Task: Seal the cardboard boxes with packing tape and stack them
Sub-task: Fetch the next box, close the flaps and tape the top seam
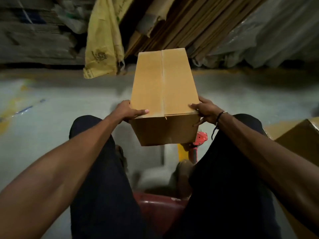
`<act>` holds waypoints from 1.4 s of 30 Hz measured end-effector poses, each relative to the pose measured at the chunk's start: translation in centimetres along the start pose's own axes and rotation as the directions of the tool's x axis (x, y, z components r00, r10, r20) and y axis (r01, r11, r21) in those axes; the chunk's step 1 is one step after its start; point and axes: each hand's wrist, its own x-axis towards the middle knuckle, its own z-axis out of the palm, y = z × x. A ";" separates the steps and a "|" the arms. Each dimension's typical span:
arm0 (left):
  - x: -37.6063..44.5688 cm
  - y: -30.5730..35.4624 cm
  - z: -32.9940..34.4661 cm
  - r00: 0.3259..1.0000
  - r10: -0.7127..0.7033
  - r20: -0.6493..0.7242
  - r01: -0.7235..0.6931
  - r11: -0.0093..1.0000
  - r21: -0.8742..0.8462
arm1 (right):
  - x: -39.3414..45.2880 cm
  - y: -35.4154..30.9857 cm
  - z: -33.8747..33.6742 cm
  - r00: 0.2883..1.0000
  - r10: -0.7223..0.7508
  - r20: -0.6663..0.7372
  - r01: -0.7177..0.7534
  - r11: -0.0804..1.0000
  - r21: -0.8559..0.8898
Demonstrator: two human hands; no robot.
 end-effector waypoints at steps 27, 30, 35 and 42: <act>16.4 -11.0 9.4 0.998 -0.055 0.015 0.055 0.998 -0.009 | 16.4 16.5 6.5 0.996 -0.053 -0.071 0.046 0.994 -0.097; 16.9 -11.5 10.0 0.998 -0.059 0.003 0.059 0.998 -0.035 | 17.6 17.2 6.0 0.997 -0.038 -0.071 0.028 0.991 -0.133; 16.0 -11.7 10.5 0.978 -0.186 -0.095 0.184 0.983 -0.022 | 17.7 16.5 6.1 0.996 -0.016 -0.085 -0.008 0.960 -0.278; 12.3 -10.0 16.8 0.873 -0.449 -0.189 0.363 0.858 -0.364 | 16.7 15.7 8.3 0.989 -0.013 -0.148 -0.058 0.882 -0.468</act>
